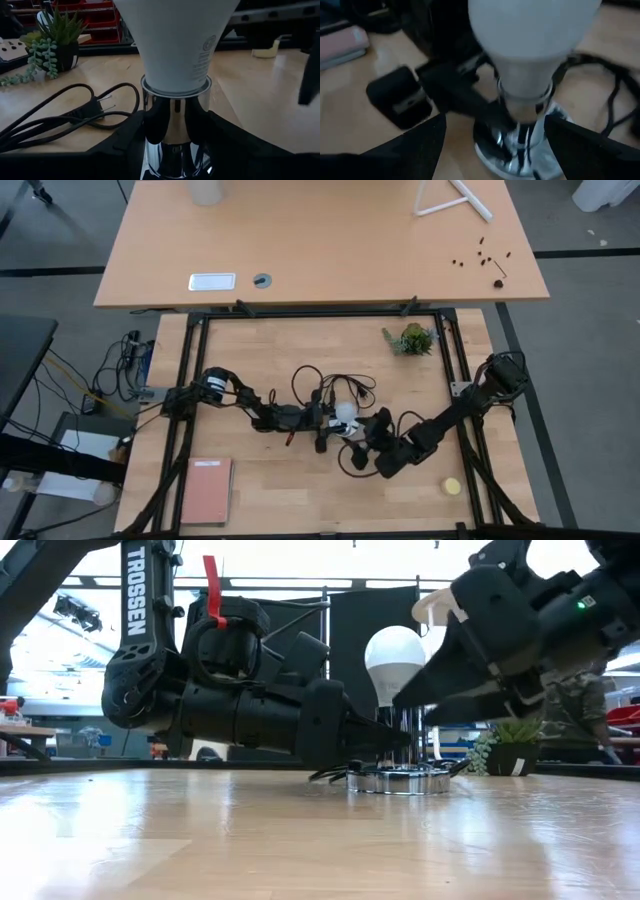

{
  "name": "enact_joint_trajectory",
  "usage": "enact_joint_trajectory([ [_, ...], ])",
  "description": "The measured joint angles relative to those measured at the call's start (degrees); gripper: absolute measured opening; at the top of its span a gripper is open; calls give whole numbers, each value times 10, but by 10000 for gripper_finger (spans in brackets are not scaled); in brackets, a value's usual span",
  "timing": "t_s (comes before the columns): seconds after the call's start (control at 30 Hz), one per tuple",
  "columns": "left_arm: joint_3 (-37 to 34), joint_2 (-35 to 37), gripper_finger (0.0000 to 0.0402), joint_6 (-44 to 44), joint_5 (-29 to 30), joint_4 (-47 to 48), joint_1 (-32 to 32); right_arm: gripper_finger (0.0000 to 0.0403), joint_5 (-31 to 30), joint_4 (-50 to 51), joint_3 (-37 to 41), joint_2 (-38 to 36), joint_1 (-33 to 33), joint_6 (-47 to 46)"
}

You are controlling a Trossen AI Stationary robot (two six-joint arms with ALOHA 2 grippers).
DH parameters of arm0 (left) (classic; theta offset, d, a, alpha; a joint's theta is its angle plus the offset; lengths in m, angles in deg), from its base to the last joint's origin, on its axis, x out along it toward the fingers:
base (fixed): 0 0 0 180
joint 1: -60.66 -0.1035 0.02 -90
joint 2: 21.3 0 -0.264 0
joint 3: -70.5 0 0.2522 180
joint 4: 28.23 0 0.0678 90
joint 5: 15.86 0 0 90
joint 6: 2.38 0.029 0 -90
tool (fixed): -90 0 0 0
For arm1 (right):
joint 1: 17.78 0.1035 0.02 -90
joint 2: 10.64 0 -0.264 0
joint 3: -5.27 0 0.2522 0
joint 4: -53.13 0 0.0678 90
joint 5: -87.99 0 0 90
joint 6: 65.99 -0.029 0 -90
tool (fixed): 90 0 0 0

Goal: Screw lightbulb
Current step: Remove the lightbulb from the lamp

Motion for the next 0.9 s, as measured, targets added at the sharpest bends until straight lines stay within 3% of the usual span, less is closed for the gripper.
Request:
enact_joint_trajectory([
  [0.17, 0, 0, 183, -21, 0, -2, -2, 346, -71, -16, 1, 0, -2, 68],
  [0.53, 0, 0, 183, -29, 5, -2, -2, 346, -101, -22, 1, 0, -34, 106],
  [0.73, 0, 0, 183, -64, 9, -2, -4, 346, -154, 22, 0, -10, -14, 76],
  [0.9, 0, 0, 183, -88, 10, 0, -8, 346, -161, 137, 0, -19, 1, -56],
])
